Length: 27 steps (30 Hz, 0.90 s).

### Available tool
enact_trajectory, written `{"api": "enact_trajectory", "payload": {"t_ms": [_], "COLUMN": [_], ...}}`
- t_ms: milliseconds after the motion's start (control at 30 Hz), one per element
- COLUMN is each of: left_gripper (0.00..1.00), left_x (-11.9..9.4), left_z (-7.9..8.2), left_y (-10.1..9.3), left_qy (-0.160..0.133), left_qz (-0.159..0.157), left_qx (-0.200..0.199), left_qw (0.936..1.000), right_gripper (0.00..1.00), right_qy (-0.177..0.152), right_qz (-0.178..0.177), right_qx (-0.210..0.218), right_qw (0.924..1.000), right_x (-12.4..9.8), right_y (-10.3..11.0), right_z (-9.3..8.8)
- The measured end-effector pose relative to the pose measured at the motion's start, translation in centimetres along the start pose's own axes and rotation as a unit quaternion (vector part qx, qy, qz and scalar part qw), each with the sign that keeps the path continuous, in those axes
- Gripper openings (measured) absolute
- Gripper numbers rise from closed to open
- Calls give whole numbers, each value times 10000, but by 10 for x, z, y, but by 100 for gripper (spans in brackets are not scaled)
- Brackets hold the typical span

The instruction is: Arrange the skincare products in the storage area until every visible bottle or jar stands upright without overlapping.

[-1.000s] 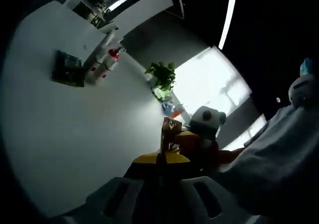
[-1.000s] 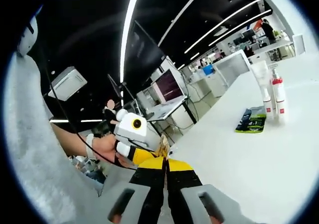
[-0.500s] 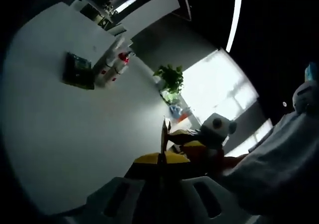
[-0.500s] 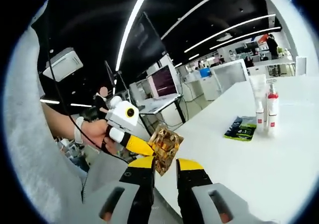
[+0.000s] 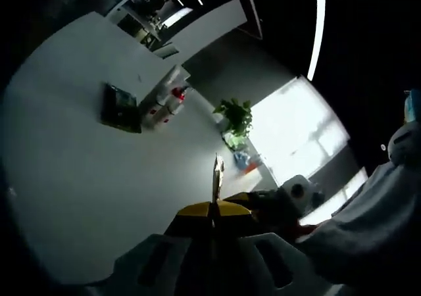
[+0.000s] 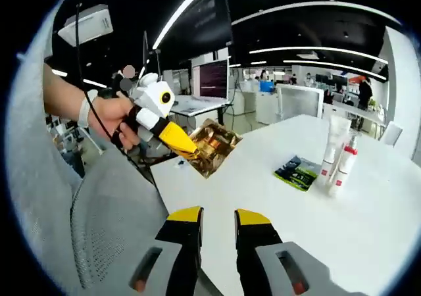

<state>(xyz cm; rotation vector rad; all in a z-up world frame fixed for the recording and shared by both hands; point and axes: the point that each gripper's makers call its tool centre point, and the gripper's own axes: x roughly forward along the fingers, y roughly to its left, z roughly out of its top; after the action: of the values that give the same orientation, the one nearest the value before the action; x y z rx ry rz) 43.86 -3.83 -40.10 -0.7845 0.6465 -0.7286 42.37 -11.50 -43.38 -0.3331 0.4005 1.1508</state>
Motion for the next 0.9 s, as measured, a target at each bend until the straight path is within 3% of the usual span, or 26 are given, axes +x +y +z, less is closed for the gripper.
{"api": "enact_trajectory", "payload": {"t_ms": [133, 300, 400, 633, 900], "left_gripper": [0, 0, 0, 0, 0], "left_x": [-2, -3, -2, 1, 10], "left_z": [11, 26, 36, 59, 75], "left_y": [3, 9, 14, 22, 36], "left_qy": [-116, -256, -297, -258, -160], "left_qz": [51, 98, 126, 179, 278], "left_qx": [-19, -60, -113, -195, -329], "left_qw": [9999, 9996, 9994, 9993, 9989], "right_gripper": [14, 13, 12, 15, 20], "right_qy": [110, 222, 392, 427, 399], "right_qz": [21, 35, -83, -166, -559], "right_qx": [-460, -527, -816, -425, -39], "right_qw": [9989, 9984, 9959, 9980, 9976], "right_x": [3, 6, 7, 10, 6], "right_y": [4, 5, -1, -9, -30], "right_z": [-6, -9, -16, -20, -21]}}
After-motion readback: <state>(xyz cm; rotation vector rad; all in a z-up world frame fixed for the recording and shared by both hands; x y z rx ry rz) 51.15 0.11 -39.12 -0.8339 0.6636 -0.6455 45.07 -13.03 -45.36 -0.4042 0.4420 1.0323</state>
